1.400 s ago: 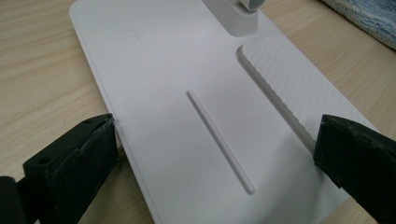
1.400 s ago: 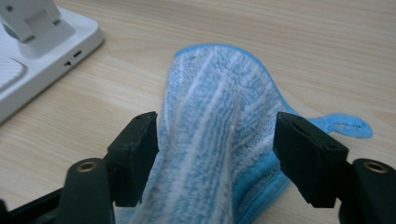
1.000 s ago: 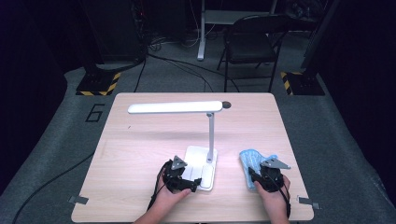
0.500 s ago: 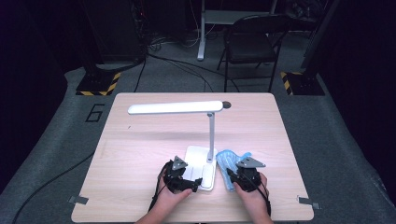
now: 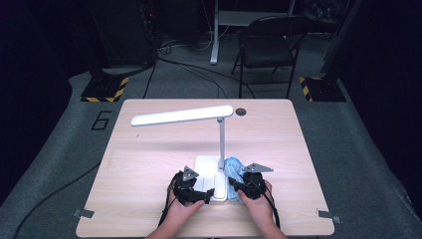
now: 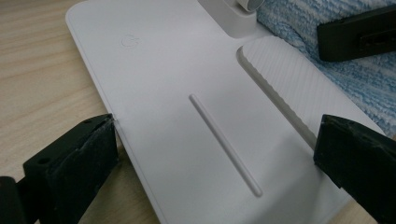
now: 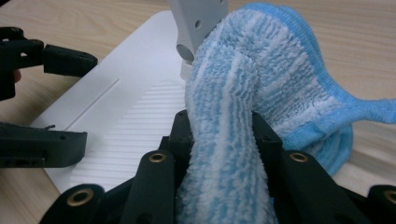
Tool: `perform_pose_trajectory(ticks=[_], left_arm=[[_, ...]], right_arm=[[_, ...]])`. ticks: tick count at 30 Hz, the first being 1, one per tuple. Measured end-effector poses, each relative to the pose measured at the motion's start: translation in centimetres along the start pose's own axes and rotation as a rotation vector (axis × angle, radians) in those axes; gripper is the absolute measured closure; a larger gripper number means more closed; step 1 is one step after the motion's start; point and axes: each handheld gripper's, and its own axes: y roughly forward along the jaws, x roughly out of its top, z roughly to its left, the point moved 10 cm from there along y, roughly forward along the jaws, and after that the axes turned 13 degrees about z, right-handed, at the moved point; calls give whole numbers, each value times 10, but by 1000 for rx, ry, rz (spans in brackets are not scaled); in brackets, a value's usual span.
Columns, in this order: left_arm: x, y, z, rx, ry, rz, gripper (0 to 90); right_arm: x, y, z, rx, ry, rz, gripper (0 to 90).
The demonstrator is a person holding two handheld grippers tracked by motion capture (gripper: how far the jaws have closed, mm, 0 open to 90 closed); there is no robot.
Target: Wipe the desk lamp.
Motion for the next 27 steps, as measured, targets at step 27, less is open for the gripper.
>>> perform_pose_trajectory(ticks=[27], left_arm=[[2,1,0,25,-49,-9,1]], right_arm=[[-13,-4,16,-19,-69,11,672]])
